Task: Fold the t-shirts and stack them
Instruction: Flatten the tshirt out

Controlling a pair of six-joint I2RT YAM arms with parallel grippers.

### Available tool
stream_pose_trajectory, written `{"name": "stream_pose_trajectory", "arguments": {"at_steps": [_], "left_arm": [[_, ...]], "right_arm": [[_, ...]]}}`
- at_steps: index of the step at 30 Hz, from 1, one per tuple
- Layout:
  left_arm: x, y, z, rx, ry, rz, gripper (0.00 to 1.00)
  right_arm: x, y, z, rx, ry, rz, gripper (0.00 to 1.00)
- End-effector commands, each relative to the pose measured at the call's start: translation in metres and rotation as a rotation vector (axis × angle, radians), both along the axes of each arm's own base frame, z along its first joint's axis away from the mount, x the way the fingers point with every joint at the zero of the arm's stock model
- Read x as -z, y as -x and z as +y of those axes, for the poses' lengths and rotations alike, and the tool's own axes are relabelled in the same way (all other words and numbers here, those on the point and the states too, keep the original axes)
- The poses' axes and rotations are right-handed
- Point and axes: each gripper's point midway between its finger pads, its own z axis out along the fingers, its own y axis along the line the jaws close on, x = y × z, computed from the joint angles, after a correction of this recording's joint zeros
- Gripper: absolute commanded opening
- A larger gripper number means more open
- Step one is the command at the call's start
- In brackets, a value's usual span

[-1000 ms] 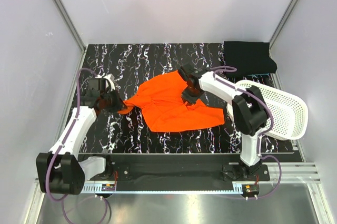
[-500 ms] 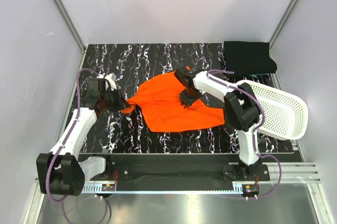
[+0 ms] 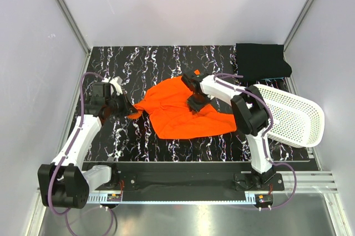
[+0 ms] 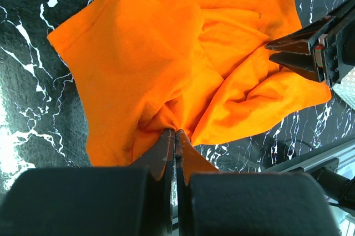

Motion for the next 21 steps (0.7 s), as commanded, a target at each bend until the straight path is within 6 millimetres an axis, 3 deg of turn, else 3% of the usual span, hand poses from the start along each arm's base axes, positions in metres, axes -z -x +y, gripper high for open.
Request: {"name": "stream_pose_trajectory", "arguments": {"at_steps": [1,6,11,12,13,14,17,21], "left_arm": [[-0.013,-0.006,-0.004,0.012,0.022,-0.067,0.0],[-0.012,-0.006,-0.003,0.006,0.015,-0.065,0.0],[-0.011,-0.006,-0.002,0.0,0.008,-0.067,0.0],[-0.011,-0.007,-0.001,-0.003,0.005,-0.066,0.0],[-0.011,-0.007,0.0,-0.009,0.002,-0.069,0.0],[-0.011,-0.008,0.0,-0.009,0.0,-0.07,0.0],[-0.012,-0.008,0.003,-0.029,-0.006,-0.073,0.0],[-0.018,-0.011,0.008,-0.063,-0.022,-0.085,0.0]], "right_arm": [[-0.004,-0.012,0.001,0.005,0.033,-0.043,0.34],[0.002,-0.012,-0.003,0.003,0.057,-0.039,0.34],[0.005,-0.01,-0.01,-0.008,0.092,-0.043,0.26],[0.002,-0.011,-0.014,-0.005,0.102,-0.056,0.19],[0.001,-0.009,-0.017,-0.007,0.111,-0.056,0.03],[-0.002,-0.01,-0.021,-0.005,0.126,-0.069,0.0],[-0.023,-0.014,-0.03,-0.024,0.157,-0.118,0.0],[-0.075,-0.018,-0.046,-0.049,0.204,-0.211,0.0]]}}
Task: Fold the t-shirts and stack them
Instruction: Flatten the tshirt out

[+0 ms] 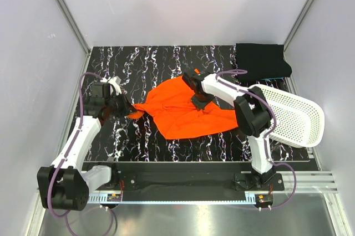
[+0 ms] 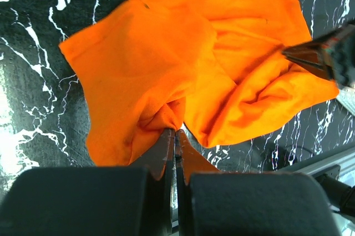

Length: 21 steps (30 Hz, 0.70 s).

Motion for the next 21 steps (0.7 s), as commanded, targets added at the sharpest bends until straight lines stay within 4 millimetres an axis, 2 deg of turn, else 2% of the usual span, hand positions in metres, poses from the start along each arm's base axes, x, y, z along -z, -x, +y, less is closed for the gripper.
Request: {"name": "stream_pose_trajectory", "arguments": {"at_steps": [1,2,5,6,7,8,10,11,12,13,14,15,16,17,18,19,20,21], "left_arm": [[-0.023,-0.013,0.005,-0.049,-0.009,-0.088,0.0],[-0.027,-0.012,0.005,-0.055,-0.006,-0.094,0.0],[-0.048,-0.016,0.008,-0.091,-0.005,-0.132,0.0],[-0.061,-0.019,0.01,-0.104,-0.009,-0.159,0.0],[-0.069,-0.019,0.013,-0.116,-0.016,-0.175,0.0],[-0.076,-0.018,0.018,-0.141,-0.039,-0.188,0.0],[-0.107,-0.02,0.027,-0.18,-0.062,-0.255,0.0],[-0.118,-0.016,0.035,-0.215,-0.087,-0.274,0.0],[-0.147,-0.015,0.038,-0.234,-0.086,-0.34,0.0],[-0.164,-0.011,0.04,-0.252,-0.08,-0.376,0.0],[-0.183,0.0,0.045,-0.28,-0.083,-0.422,0.0],[-0.214,0.009,0.048,-0.302,-0.073,-0.495,0.0],[-0.23,0.018,0.054,-0.336,-0.075,-0.534,0.0],[-0.246,0.036,0.058,-0.353,-0.071,-0.574,0.0],[-0.271,0.05,0.06,-0.368,-0.055,-0.64,0.0],[-0.283,0.061,0.06,-0.372,-0.044,-0.676,0.0],[-0.294,0.077,0.06,-0.373,-0.023,-0.712,0.0],[-0.309,0.089,0.059,-0.371,-0.003,-0.753,0.0]], "right_arm": [[-0.081,-0.013,-0.024,-0.055,0.079,-0.179,0.0],[-0.105,-0.016,-0.027,-0.066,0.072,-0.241,0.0],[-0.143,-0.018,-0.04,-0.112,0.096,-0.331,0.0],[-0.168,-0.015,-0.044,-0.117,0.078,-0.385,0.0],[-0.179,-0.013,-0.048,-0.138,0.086,-0.408,0.0],[-0.202,-0.008,-0.056,-0.139,0.077,-0.461,0.0],[-0.227,-0.001,-0.064,-0.167,0.069,-0.515,0.0],[-0.251,0.008,-0.071,-0.167,0.044,-0.573,0.0],[-0.265,0.014,-0.075,-0.176,0.029,-0.603,0.0],[-0.279,0.021,-0.08,-0.193,0.018,-0.634,0.0],[-0.292,0.029,-0.082,-0.207,-0.013,-0.665,0.0],[-0.323,0.044,-0.091,-0.211,-0.067,-0.749,0.0],[-0.334,0.055,-0.095,-0.252,-0.083,-0.783,0.0],[-0.362,0.077,-0.105,-0.265,-0.15,-0.867,0.0],[-0.375,0.089,-0.112,-0.271,-0.175,-0.91,0.0],[-0.383,0.101,-0.12,-0.266,-0.196,-0.944,0.0],[-0.402,0.124,-0.136,-0.257,-0.239,-1.019,0.0],[-0.411,0.133,-0.142,-0.257,-0.257,-1.059,0.0]]}}
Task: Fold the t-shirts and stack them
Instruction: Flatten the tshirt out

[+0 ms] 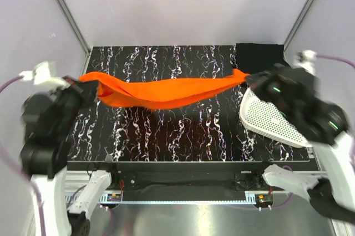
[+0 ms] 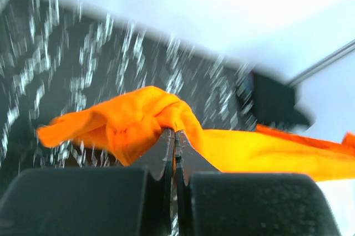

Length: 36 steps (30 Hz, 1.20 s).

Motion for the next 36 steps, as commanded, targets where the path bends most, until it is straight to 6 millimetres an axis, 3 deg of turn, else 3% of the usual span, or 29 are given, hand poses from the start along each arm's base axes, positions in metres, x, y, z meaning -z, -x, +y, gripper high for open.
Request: {"name": "stream_pose_trajectory", "arguments": {"at_steps": [1,4,7,9,11,12,16,17,19,20,21,22,24,25,27,30,33,36], "left_arm": [[-0.044,0.05,0.008,-0.04,0.037,-0.13,0.0],[-0.046,0.067,0.001,0.006,0.054,-0.122,0.0],[-0.031,0.055,-0.006,0.046,0.042,-0.066,0.0],[-0.011,0.034,-0.01,0.068,0.017,0.014,0.0],[0.012,0.011,-0.005,0.046,-0.033,0.102,0.0],[0.026,0.001,-0.001,0.028,-0.052,0.149,0.0],[0.069,-0.048,0.027,-0.117,-0.156,0.302,0.0],[0.086,-0.066,0.03,-0.129,-0.171,0.365,0.0],[0.092,-0.092,0.034,-0.153,-0.186,0.371,0.0],[0.105,-0.108,0.033,-0.146,-0.19,0.401,0.0],[0.108,-0.118,0.03,-0.133,-0.189,0.401,0.0],[0.119,-0.135,0.025,-0.103,-0.187,0.412,0.0],[0.127,-0.15,0.019,-0.063,-0.185,0.437,0.0],[0.147,-0.16,0.015,-0.038,-0.181,0.493,0.0],[0.172,-0.163,0.007,0.003,-0.166,0.563,0.0],[0.212,-0.155,0.013,-0.001,-0.21,0.67,0.0],[0.232,-0.15,0.014,0.019,-0.265,0.717,0.0],[0.255,-0.137,-0.007,0.129,-0.236,0.775,0.03]], "right_arm": [[-0.042,0.048,-0.037,-0.024,-0.06,-0.176,0.0],[-0.057,0.064,-0.056,0.01,-0.093,-0.243,0.0],[-0.048,0.045,-0.047,0.021,-0.035,-0.219,0.0],[-0.041,0.021,-0.027,0.0,-0.01,-0.213,0.0],[-0.013,-0.004,-0.008,-0.01,0.036,-0.162,0.0],[-0.013,-0.016,0.001,-0.011,0.031,-0.18,0.0],[0.024,-0.066,0.018,0.029,0.155,-0.127,0.0],[0.042,-0.083,0.024,0.03,0.19,-0.09,0.0],[0.054,-0.109,0.016,0.064,0.197,-0.07,0.0],[0.071,-0.12,0.025,0.016,0.187,-0.03,0.0],[0.074,-0.131,0.027,-0.002,0.163,-0.037,0.0],[0.082,-0.143,0.014,0.014,0.151,-0.022,0.0],[0.094,-0.156,0.015,-0.004,0.138,-0.004,0.0],[0.096,-0.161,0.01,0.012,0.142,0.0,0.0],[0.104,-0.168,0.005,0.028,0.155,0.013,0.0],[0.11,-0.177,-0.006,0.047,0.172,0.017,0.0],[0.115,-0.184,-0.021,0.066,0.197,0.027,0.0],[0.127,-0.183,-0.046,0.109,0.217,0.063,0.0]]}}
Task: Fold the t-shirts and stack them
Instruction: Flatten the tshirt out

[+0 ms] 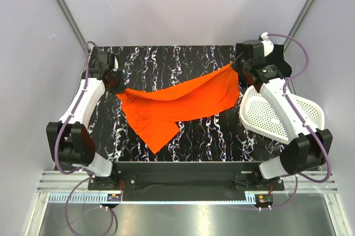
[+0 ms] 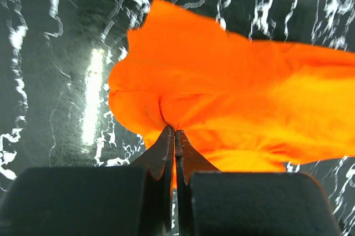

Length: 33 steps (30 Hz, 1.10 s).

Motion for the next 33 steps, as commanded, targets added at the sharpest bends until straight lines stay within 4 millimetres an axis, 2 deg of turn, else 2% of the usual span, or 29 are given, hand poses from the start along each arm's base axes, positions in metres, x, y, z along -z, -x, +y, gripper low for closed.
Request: {"name": "stream_pose_trajectory", "arguments": {"at_steps": [1,2,3,4,5,7,8,9,11,12,13,16,18,26,27,29,30,32,33], "left_arm": [[0.012,0.007,-0.03,0.137,0.034,0.013,0.17],[0.024,0.018,-0.037,0.169,0.03,0.046,0.28],[0.028,0.025,-0.053,0.238,0.037,0.056,0.35],[0.037,0.033,-0.057,0.258,0.056,0.083,0.48],[0.038,0.036,-0.061,0.268,0.081,0.086,0.53],[0.038,0.032,-0.049,0.203,0.117,0.082,0.59],[0.04,0.03,-0.041,0.163,0.124,0.084,0.58],[0.042,0.023,-0.025,0.088,0.152,0.083,0.58],[0.048,0.01,-0.016,0.042,0.195,0.075,0.55],[0.051,0.006,-0.009,0.022,0.209,0.077,0.54],[0.049,-0.003,-0.009,0.033,0.22,0.064,0.53],[0.054,-0.029,-0.022,0.106,0.28,0.028,0.43],[0.044,-0.046,-0.039,0.179,0.364,-0.028,0.37],[0.033,-0.07,-0.059,0.299,0.396,-0.141,0.36],[0.04,-0.073,-0.06,0.312,0.389,-0.132,0.36],[0.038,-0.082,-0.061,0.33,0.39,-0.141,0.34],[0.046,-0.083,-0.071,0.35,0.388,-0.123,0.34],[0.047,-0.089,-0.074,0.353,0.373,-0.122,0.34],[0.061,-0.092,-0.071,0.331,0.347,-0.093,0.34]], "right_arm": [[-0.005,-0.006,-0.027,0.033,0.019,-0.034,0.0],[-0.002,-0.006,-0.039,0.055,0.023,-0.027,0.0],[0.006,-0.003,-0.043,0.056,0.031,-0.009,0.0],[0.009,-0.002,-0.045,0.051,0.028,-0.003,0.0],[0.012,-0.001,-0.048,0.051,0.035,0.006,0.0],[0.021,0.0,-0.044,0.031,0.023,0.026,0.0],[0.022,-0.002,-0.041,0.016,0.011,0.022,0.0],[0.026,-0.002,-0.037,-0.003,0.002,0.028,0.0],[0.03,-0.004,-0.023,-0.066,-0.037,0.036,0.0],[0.031,-0.004,-0.022,-0.074,-0.04,0.037,0.0],[0.031,-0.004,-0.021,-0.075,-0.044,0.034,0.0],[0.032,-0.003,-0.019,-0.087,-0.048,0.033,0.0],[0.032,-0.003,-0.019,-0.09,-0.044,0.03,0.0],[0.026,-0.004,-0.011,-0.135,-0.061,0.015,0.0],[0.026,-0.004,-0.009,-0.142,-0.063,0.013,0.0],[0.025,-0.005,-0.008,-0.148,-0.073,0.011,0.0],[0.026,-0.006,-0.007,-0.15,-0.076,0.011,0.0],[0.028,-0.008,-0.007,-0.151,-0.074,0.012,0.0],[0.028,-0.008,-0.007,-0.152,-0.071,0.012,0.0]]}}
